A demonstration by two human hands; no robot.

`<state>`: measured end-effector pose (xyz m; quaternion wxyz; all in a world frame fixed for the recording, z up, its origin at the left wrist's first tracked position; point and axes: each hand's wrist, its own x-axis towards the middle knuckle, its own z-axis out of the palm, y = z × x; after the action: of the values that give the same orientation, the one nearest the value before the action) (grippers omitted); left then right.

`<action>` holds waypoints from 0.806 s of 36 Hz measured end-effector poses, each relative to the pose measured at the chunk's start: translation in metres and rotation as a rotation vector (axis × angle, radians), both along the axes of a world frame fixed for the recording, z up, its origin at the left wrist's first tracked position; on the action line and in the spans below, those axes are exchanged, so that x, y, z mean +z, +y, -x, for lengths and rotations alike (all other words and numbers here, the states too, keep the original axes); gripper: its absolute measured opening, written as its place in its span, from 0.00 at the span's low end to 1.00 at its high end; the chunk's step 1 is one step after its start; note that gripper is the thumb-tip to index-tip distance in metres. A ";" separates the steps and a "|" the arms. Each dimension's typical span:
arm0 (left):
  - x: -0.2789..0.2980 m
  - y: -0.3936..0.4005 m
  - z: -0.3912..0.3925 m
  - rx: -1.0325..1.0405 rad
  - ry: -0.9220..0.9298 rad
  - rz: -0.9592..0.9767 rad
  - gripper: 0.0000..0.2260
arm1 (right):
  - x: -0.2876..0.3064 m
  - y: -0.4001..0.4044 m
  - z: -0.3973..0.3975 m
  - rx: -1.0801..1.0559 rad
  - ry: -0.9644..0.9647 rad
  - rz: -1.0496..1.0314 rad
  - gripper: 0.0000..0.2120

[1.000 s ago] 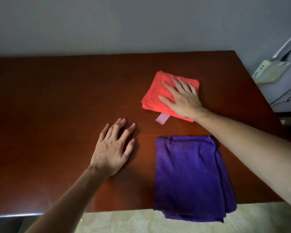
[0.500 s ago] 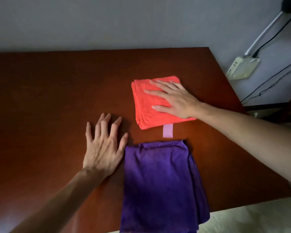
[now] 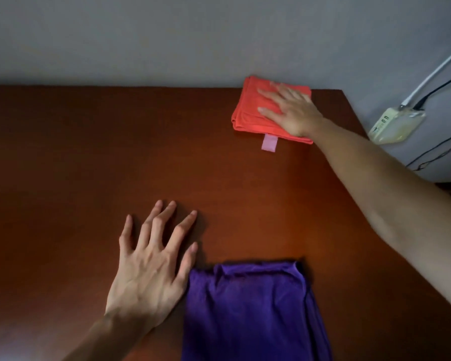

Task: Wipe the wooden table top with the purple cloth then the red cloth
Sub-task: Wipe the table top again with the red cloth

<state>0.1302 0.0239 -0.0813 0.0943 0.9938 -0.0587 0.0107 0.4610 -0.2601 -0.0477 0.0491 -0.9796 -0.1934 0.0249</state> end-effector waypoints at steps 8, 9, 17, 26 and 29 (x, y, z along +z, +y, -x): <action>0.003 0.003 0.000 -0.006 0.027 0.076 0.26 | -0.006 -0.003 0.054 -0.142 -0.017 -0.032 0.34; 0.004 0.003 0.000 -0.007 0.021 0.088 0.26 | -0.007 -0.004 0.067 -0.151 -0.026 -0.037 0.33; 0.014 0.001 -0.003 0.078 0.026 0.220 0.26 | -0.023 -0.039 0.216 -0.193 -0.125 -0.082 0.37; 0.028 -0.073 -0.037 -0.146 0.074 0.270 0.27 | -0.018 -0.094 0.243 0.153 -0.128 0.005 0.32; 0.018 -0.098 -0.041 -0.197 0.090 0.233 0.31 | -0.012 -0.107 0.218 0.267 -0.093 0.010 0.32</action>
<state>0.1717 -0.0744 -0.0628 0.2121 0.9650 -0.1502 -0.0362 0.2428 -0.3675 -0.0594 0.0312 -0.9454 -0.3241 -0.0134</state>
